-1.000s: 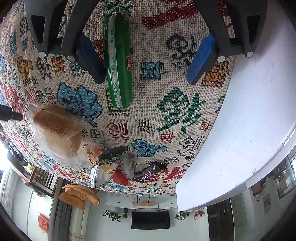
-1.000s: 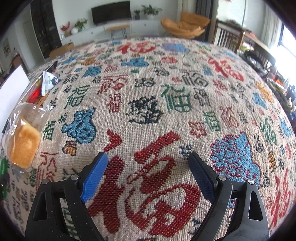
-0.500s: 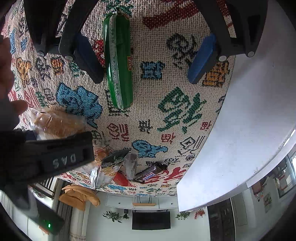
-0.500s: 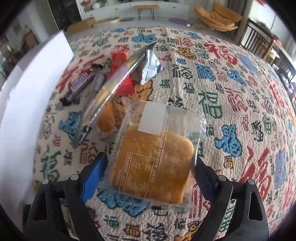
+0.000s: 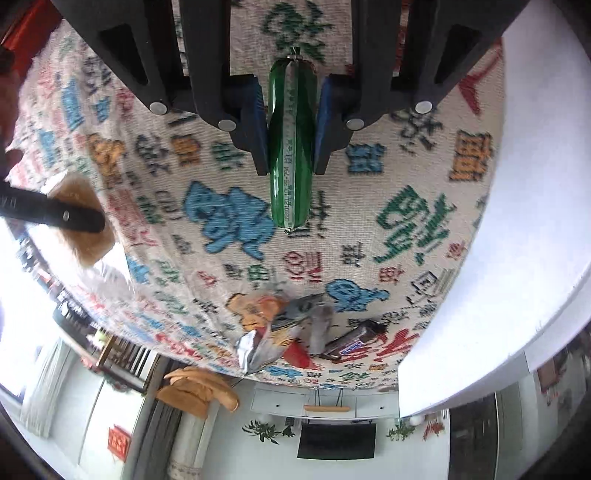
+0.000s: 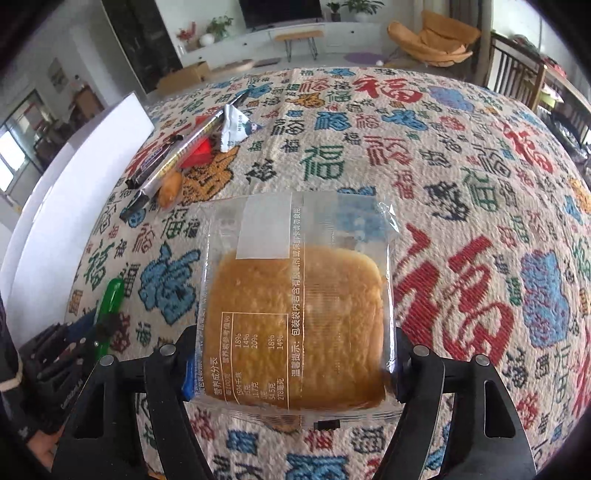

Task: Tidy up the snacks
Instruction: 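Drop the green sausage into the box with the left tool while the right tool carries the bread there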

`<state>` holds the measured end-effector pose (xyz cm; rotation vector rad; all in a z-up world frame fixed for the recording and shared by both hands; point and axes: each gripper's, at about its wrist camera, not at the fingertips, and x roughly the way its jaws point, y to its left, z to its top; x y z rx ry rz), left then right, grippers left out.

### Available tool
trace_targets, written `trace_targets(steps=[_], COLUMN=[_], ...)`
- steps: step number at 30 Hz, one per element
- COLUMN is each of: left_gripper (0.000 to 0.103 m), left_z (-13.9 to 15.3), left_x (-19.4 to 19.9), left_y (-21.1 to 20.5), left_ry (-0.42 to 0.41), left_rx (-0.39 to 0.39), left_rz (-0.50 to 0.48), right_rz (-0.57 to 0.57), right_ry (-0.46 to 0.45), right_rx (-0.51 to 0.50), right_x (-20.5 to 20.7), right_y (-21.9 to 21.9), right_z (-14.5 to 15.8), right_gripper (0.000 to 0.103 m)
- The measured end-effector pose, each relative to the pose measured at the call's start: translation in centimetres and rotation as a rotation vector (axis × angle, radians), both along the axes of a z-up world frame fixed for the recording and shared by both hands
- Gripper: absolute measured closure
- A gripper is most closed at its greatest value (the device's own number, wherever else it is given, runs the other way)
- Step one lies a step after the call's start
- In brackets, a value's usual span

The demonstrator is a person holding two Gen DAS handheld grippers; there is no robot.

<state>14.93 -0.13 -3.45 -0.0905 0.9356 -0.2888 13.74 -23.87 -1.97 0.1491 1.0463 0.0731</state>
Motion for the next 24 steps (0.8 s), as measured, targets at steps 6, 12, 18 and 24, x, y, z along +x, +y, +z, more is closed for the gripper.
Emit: trace_targets(steps=[6, 12, 18, 24], left_gripper=[0.081, 0.081, 0.081, 0.03], left_z=[6.4, 14.2, 15.4, 13.2], left_x=[-2.1, -2.8, -1.9, -1.3], left_y=[3.0, 11.8, 22.3, 27.7], left_ry=[-0.059, -0.177, -0.181, -0.117], left_rx=[-0.269, -0.342, -0.161, 0.0], left_rz=[0.025, 0.156, 0.372, 0.523], right_rz=[0.054, 0.241, 0.452, 0.557], right_ry=[-0.057, -0.161, -0.23, -0.152], right_rx=[0.046, 0.139, 0.215, 0.258], right_x=[-0.9, 1.9, 5.2, 9.5], right_y=[0.5, 9.3, 23.0, 33.1], right_z=[4.4, 12.5, 17.2, 15.4], right_gripper=[0.027, 0.027, 0.027, 0.02])
